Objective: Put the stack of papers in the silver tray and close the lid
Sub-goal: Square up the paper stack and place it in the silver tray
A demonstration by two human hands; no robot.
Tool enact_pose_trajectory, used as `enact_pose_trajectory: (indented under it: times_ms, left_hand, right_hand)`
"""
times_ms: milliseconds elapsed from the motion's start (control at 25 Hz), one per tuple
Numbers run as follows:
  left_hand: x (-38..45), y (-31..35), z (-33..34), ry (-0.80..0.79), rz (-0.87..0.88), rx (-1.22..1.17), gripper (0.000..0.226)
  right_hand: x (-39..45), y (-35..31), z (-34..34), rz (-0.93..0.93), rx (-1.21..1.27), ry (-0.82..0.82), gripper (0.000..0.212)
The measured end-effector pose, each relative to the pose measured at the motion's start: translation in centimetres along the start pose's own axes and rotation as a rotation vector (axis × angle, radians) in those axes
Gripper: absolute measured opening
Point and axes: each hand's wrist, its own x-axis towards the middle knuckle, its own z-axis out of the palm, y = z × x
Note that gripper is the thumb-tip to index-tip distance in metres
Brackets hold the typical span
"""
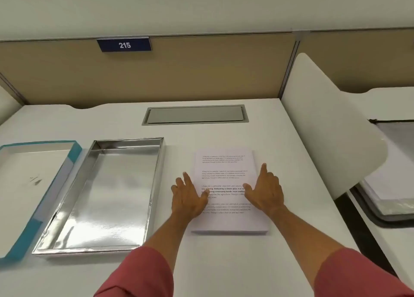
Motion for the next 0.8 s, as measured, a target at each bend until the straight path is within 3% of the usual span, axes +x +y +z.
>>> enact_pose_trajectory:
  times_ms: [120,280,360,520,680,800]
  left_hand:
    - [0.1,0.5,0.5,-0.036,-0.101,-0.086,0.101]
    - [0.5,1.0,0.8,-0.081,-0.164,-0.110,0.099]
    - [0.7,1.1,0.7,-0.081,-0.201,-0.148,0.091]
    - [1.1,1.3,0.3,-0.092,-0.268,-0.218,0.079]
    - [1.9,1.4,-0.2,-0.119,-0.324,-0.340,0.070]
    - [2.2,1.4,-0.1,-0.143,-0.336,-0.397,0.063]
  right_hand:
    - [0.1,0.2,0.7,0.195,0.236,-0.073,0.090]
    - [0.3,0.0,1.5,0.334,0.358,-0.133,0.070]
    - [0.5,-0.1,1.7,0.368,0.381,-0.137,0.068]
    - [1.2,-0.1,1.6,0.392,0.493,-0.134,0.044]
    - [1.8,0.0,1.1,0.405,0.595,-0.192,0.040]
    - [1.9,0.0,1.0,0.396,0.537,-0.223,0.045]
